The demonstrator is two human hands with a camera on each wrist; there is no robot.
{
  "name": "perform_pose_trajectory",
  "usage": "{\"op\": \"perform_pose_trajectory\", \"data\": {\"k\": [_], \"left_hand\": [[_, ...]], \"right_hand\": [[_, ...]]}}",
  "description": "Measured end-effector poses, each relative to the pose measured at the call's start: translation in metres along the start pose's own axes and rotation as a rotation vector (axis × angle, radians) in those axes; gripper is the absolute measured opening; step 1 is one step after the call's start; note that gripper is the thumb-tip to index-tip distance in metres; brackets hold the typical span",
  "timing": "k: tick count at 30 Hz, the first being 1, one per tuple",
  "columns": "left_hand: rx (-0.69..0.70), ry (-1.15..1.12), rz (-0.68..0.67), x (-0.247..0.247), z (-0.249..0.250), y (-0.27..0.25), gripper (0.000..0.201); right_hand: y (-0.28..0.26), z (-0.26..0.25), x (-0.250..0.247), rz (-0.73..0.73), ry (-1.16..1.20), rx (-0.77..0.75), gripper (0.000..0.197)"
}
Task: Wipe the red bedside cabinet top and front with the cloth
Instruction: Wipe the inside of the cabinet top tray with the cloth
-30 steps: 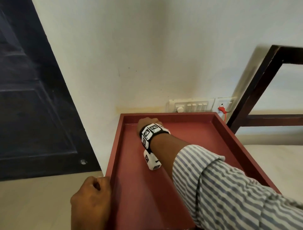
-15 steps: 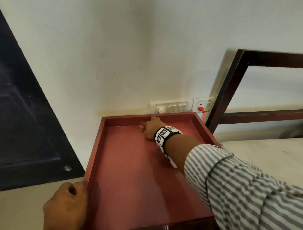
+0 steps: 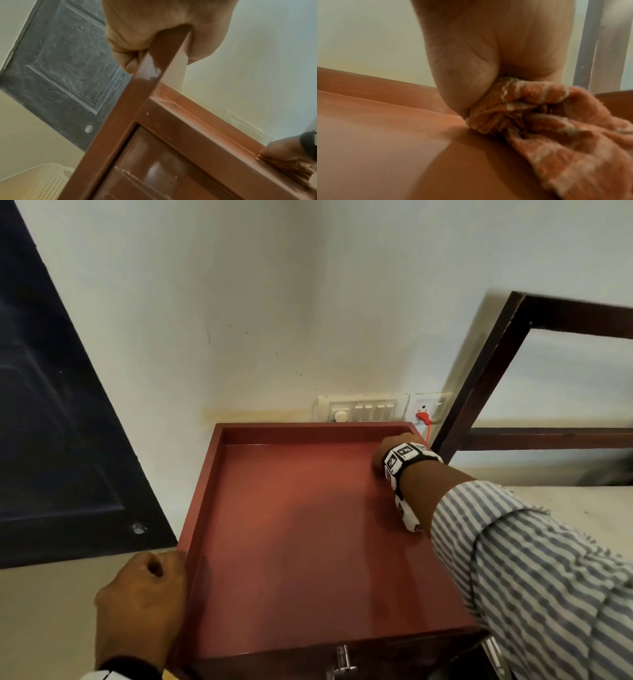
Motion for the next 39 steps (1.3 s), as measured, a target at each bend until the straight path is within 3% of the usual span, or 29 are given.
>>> {"op": "perform_pose_trajectory", "data": {"k": [3, 11, 16, 19, 22, 26, 29, 33, 36, 39], "left_hand": [[0.02, 0.021, 0.016, -0.001, 0.001, -0.001, 0.043], [0.048, 0.009, 0.086, -0.005, -0.002, -0.001, 0.038], [0.05, -0.009, 0.077, -0.006, 0.002, -0.004, 0.042], [0.041, 0.006, 0.063, -0.007, 0.004, -0.005, 0.043], [0.02, 0.016, 0.047, -0.007, 0.003, -0.007, 0.046], [-0.021, -0.014, 0.011, -0.006, -0.002, -0.007, 0.05], [-0.05, -0.026, -0.004, -0.007, 0.001, -0.012, 0.049], [-0.094, -0.035, -0.052, -0.008, 0.004, -0.017, 0.05], [-0.148, -0.072, -0.074, -0.008, 0.002, -0.018, 0.056], [-0.171, -0.107, -0.074, -0.009, 0.003, -0.022, 0.06]], "right_hand": [[-0.001, -0.002, -0.008, 0.033, 0.003, -0.035, 0.029], [0.005, -0.005, -0.019, 0.037, -0.065, -0.038, 0.045], [-0.017, -0.008, 0.003, -0.037, -0.138, -0.155, 0.037], [-0.057, -0.002, 0.028, -0.071, -0.174, -0.219, 0.029], [-0.1, 0.015, 0.055, -0.07, -0.004, -0.241, 0.029], [-0.147, 0.049, 0.109, -0.064, 0.26, -0.086, 0.04], [-0.177, 0.058, 0.143, -0.012, 0.361, -0.034, 0.036], [-0.195, 0.061, 0.144, 0.039, 0.497, -0.008, 0.035], [-0.197, 0.035, 0.126, 0.047, 0.514, -0.072, 0.04], [-0.207, -0.039, 0.105, 0.046, 0.505, -0.286, 0.042]]}}
Point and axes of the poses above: each hand's wrist, its own y-axis towards the middle knuckle, its own x-axis out of the palm, z = x × y, the point moved 9 cm from there along y, towards the middle knuckle, and after that the axes turned 15 degrees about -z, right-handed, at the moved point
